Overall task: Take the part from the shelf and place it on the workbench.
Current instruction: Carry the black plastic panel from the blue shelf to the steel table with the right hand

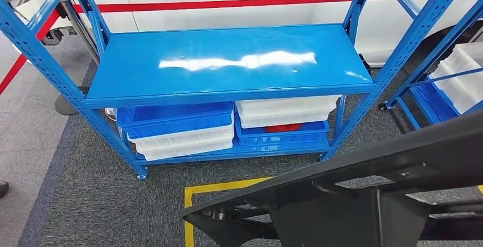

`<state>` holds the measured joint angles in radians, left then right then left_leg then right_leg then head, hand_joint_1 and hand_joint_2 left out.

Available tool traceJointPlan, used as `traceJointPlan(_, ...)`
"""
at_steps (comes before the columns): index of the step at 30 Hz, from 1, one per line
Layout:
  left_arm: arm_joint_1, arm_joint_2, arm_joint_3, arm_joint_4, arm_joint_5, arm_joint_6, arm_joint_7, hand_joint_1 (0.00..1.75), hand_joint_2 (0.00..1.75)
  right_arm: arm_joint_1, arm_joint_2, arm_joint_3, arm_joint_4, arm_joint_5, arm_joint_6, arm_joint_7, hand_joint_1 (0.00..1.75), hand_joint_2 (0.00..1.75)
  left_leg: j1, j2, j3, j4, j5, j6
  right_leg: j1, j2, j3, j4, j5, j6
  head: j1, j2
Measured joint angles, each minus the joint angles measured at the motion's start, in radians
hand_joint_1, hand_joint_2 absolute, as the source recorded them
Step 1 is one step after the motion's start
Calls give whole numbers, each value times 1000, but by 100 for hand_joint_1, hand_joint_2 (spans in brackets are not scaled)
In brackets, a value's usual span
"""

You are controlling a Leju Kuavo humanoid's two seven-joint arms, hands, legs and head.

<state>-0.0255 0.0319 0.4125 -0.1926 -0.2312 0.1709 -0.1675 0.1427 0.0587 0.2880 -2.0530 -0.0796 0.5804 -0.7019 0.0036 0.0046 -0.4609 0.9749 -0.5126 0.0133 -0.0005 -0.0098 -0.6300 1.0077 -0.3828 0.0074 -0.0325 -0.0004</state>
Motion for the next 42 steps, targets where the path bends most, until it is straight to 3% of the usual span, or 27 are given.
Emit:
traceJointPlan(2,0,0,3,0,-10,-10,2,0,175,3,7,-6,-4,8,-9,0,169,175,4,5,-16,-3,20,14,-3,4,-20,45,-53,10,0,0)
traceJointPlan(4,-2,0,3,0,-19,-22,3,0,175,3,10,-10,-7,5,-14,0,169,175,4,7,-40,-3,39,22,-6,6,-56,163,-151,18,0,0)
traceJointPlan(5,-3,0,3,0,-23,-27,3,0,175,3,10,-11,-7,0,-14,0,169,175,3,8,-53,-1,50,22,-7,6,-71,226,-184,21,0,0)
traceJointPlan(6,-3,0,3,0,-26,-31,3,0,175,3,10,-12,-7,-6,-12,0,169,175,3,8,-67,1,60,22,-7,6,-75,268,-197,23,0,0)
traceJointPlan(7,-3,0,3,0,-29,-33,3,0,175,2,10,-13,-7,-12,-9,0,169,175,2,8,-81,2,69,20,-7,6,-63,278,-187,23,0,0)
traceJointPlan(8,-3,0,3,0,-31,-33,3,0,175,1,10,-14,-8,-18,-6,0,169,175,2,7,-93,4,77,19,-7,6,-32,249,-162,20,0,0)
traceJointPlan(9,-3,0,3,0,-32,-33,3,0,175,-1,10,-14,-8,-24,0,0,169,175,1,7,-104,7,84,17,-5,6,16,186,-135,15,0,0)
traceJointPlan(11,-4,-3,6,0,-31,-31,2,0,175,-4,10,-17,-9,-32,10,0,169,175,-2,6,-118,10,97,9,0,7,115,37,-115,0,0,0)
traceJointPlan(13,-4,-6,10,0,-27,-27,1,0,175,-4,10,-22,-11,-33,17,0,169,175,-1,7,-125,9,110,-2,7,8,153,-35,-119,-10,0,0)
traceJointPlan(15,-4,-6,14,0,-23,-25,-2,0,175,-4,10,-28,-11,-27,21,0,169,175,1,6,-129,6,118,-13,6,6,146,-44,-105,-19,0,0)
traceJointPlan(16,-3,-6,16,0,-22,-24,-2,0,175,-3,10,-30,-11,-22,24,0,169,175,0,5,-136,16,106,-18,3,4,142,-50,-96,-27,0,0)
traceJointPlan(18,-2,-6,20,0,-21,-23,1,0,175,-2,10,-31,-11,-11,25,0,169,175,2,2,-166,93,36,-27,-3,-1,126,-57,-76,-40,0,0)
traceJointPlan(20,-2,-7,25,0,-24,-20,11,0,175,1,10,-31,-11,-3,25,0,169,175,5,2,-206,227,-48,-35,-1,-2,103,-53,-61,-43,0,0)
traceJointPlan(21,-2,-6,27,0,-27,-18,19,0,175,3,10,-31,-11,-1,24,1,169,175,6,2,-216,276,-66,-38,-1,-2,90,-49,-55,-43,0,0)
traceJointPlan(22,-2,-7,30,0,-31,-15,29,0,175,3,10,-31,-11,-2,24,1,169,175,7,2,-208,293,-63,-40,-1,-2,77,-44,-50,-42,0,0)
traceJointPlan(23,-1,-7,32,0,-36,-12,39,0,175,3,10,-31,-11,-5,24,1,169,175,9,2,-181,271,-41,-41,-1,-2,65,-38,-46,-40,0,0)
traceJointPlan(25,-2,-7,34,0,-41,-8,58,0,175,3,10,-31,-11,-13,29,0,169,175,10,2,-88,139,5,-39,-2,-1,45,-25,-40,-33,0,0)
traceJointPlan(27,-3,-8,35,0,-43,-4,73,0,175,3,10,-31,-11,-15,37,0,169,175,6,0,-20,25,10,-31,0,-2,34,-14,-34,-24,0,0)
traceJointPlan(31,0,-15,37,0,-49,3,89,0,175,3,10,-31,-12,-5,43,0,169,175,5,1,-16,-5,13,-5,0,0,24,-2,-28,-1,0,0)
traceJointPlan(33,0,-20,37,0,-50,5,93,0,175,4,10,-31,-13,-1,41,0,169,175,9,5,-23,-9,26,10,-3,5,-6,68,-82,10,0,0)
traceJointPlan(35,0,-24,38,0,-52,6,98,0,175,4,9,-31,-13,2,39,0,169,175,7,6,-37,-7,37,15,-6,7,-62,207,-160,19,0,0)
traceJointPlan(36,1,-26,38,0,-53,7,101,0,175,4,8,-31,-13,3,38,0,169,175,7,6,-44,-6,41,15,-7,7,-83,262,-182,21,0,0)
traceJointPlan(37,1,-27,39,0,-53,8,103,0,175,3,7,-32,-12,3,37,0,169,175,6,6,-49,-4,44,14,-7,7,-86,284,-185,22,0,0)
traceJointPlan(38,2,-28,39,0,-54,9,103,0,175,2,7,-33,-12,3,36,0,169,175,6,7,-53,-2,46,13,-8,6,-67,263,-168,22,0,0)
traceJointPlan(40,2,-31,42,0,-55,12,103,0,175,-5,7,-33,-9,-6,40,0,169,175,6,8,-56,2,47,11,-6,-2,18,124,-110,14,0,0)
traceJointPlan(42,2,-33,47,0,-57,20,99,0,175,-18,7,-34,-7,-19,52,0,169,175,2,11,-59,8,47,4,1,-17,80,9,-80,0,0,0)
